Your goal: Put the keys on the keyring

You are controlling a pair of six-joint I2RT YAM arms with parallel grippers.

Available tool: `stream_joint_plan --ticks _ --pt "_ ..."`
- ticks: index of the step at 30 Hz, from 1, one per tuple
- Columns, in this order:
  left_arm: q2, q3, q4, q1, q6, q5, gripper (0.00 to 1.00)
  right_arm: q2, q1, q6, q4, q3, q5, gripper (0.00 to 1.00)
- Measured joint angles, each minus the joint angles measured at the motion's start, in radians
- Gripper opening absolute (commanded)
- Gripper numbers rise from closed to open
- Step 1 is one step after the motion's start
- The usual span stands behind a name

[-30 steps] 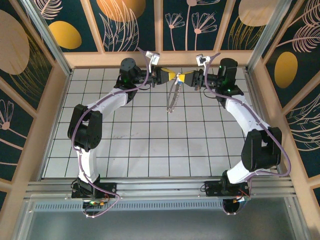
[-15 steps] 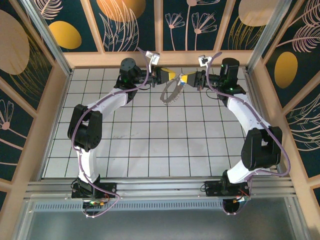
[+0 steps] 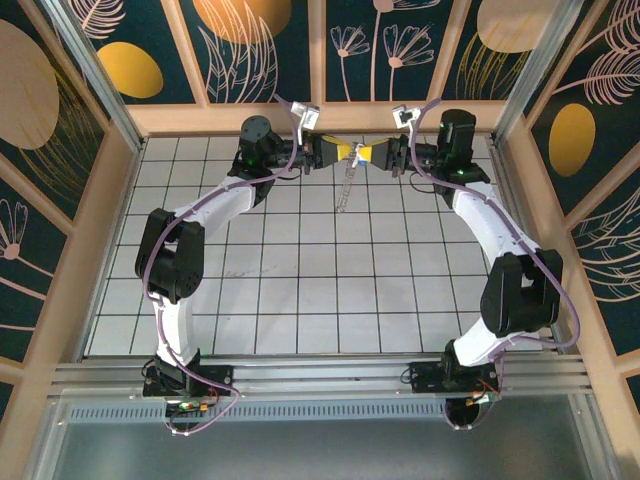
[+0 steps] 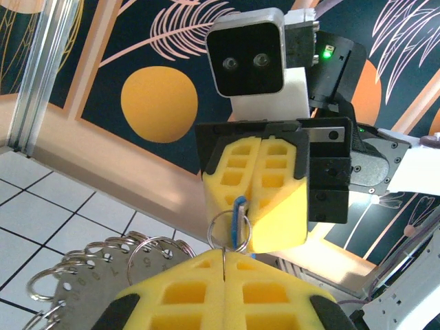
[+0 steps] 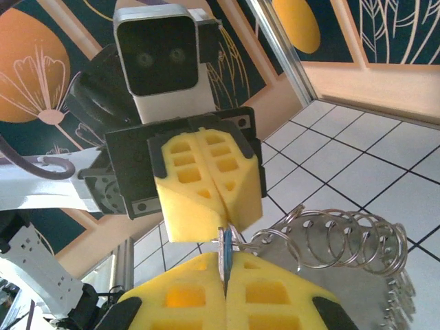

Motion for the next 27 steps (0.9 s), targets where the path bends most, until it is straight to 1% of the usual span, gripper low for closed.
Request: stream_joint_plan --ticks 7,13,15,17,20,24,27 --pt "0.0 0.0 0.0 0.0 0.0 -0.003 0.0 0.0 0.002 -0.021 -0.021 0.002 0.0 0.0" --pt "0.0 0.0 -0.006 0.002 0.0 -0.036 0.01 0.001 -0.001 -0.022 -0.028 0.002 0.001 0.0" --pt "0.0 0.0 -0.005 0.004 -0.001 -0.045 0.07 0.005 -0.002 -0.023 -0.031 0.003 0.0 0.0" --pt "0.0 -0.001 -0.005 0.008 -0.009 -0.052 0.16 0.016 -0.002 -0.027 -0.036 0.01 0.0 0.0" --pt "0.0 -0.007 0.004 0.017 -0.018 -0.072 0.24 0.04 -0.004 -0.04 -0.052 0.021 -0.003 0.0" --pt "0.0 -0.019 0.016 0.028 -0.027 -0.092 0.27 0.088 -0.016 -0.05 -0.061 0.03 -0.012 0.0" --pt "0.0 -0.031 0.022 0.035 -0.034 -0.103 0.32 0.13 -0.022 -0.057 -0.078 0.048 -0.026 0.0"
